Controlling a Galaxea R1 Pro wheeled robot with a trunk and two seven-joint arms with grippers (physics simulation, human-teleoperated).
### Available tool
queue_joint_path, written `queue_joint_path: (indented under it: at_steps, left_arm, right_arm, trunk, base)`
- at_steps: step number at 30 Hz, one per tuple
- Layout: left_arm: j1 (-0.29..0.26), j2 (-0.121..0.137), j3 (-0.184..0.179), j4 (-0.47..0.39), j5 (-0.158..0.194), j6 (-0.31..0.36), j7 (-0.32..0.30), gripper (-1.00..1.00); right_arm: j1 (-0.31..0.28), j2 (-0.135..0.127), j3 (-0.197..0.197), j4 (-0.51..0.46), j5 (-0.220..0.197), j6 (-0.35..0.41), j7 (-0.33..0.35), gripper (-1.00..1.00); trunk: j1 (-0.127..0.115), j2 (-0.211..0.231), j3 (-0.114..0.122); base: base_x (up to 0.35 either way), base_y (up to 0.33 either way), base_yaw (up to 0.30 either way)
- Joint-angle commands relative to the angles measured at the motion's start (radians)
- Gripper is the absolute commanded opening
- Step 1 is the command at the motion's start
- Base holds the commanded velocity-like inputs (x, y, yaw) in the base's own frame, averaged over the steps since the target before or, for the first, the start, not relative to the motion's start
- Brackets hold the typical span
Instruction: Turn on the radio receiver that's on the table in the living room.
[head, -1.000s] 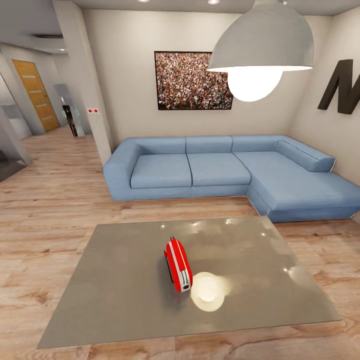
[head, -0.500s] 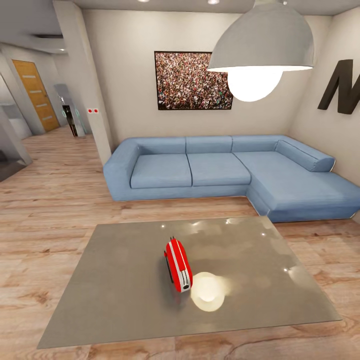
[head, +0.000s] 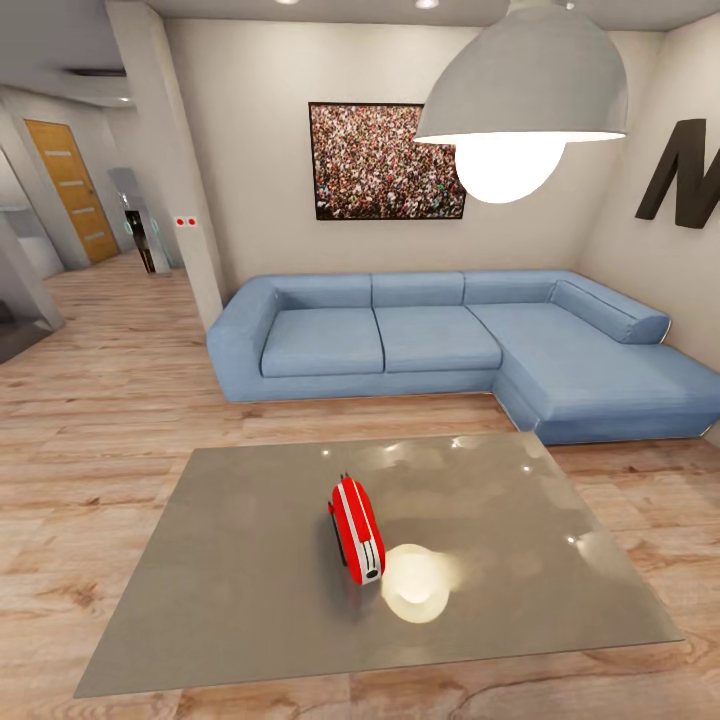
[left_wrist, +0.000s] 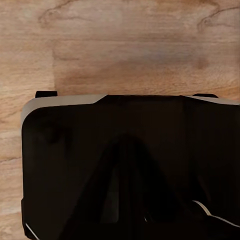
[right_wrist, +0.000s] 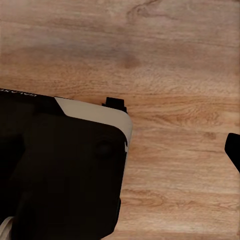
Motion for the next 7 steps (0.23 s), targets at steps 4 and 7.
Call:
queue_joint_path:
  at_steps: [4,7]
  left_arm:
    - [0.0,0.0,0.0,0.0,0.0,0.0,0.001,-1.0]
    - [0.0,0.0,0.0,0.0,0.0,0.0,0.001,-1.0]
  right_arm:
    - [0.0,0.0,0.0,0.0,0.0,0.0,0.0,1.0]
    - [0.0,0.0,0.0,0.0,0.0,0.0,0.0,1.0]
  trunk:
    - [0.0,0.0,0.0]
    - [0.0,0.0,0.0]
  base:
    - [0.0,0.0,0.0]
    - [0.0,0.0,0.0]
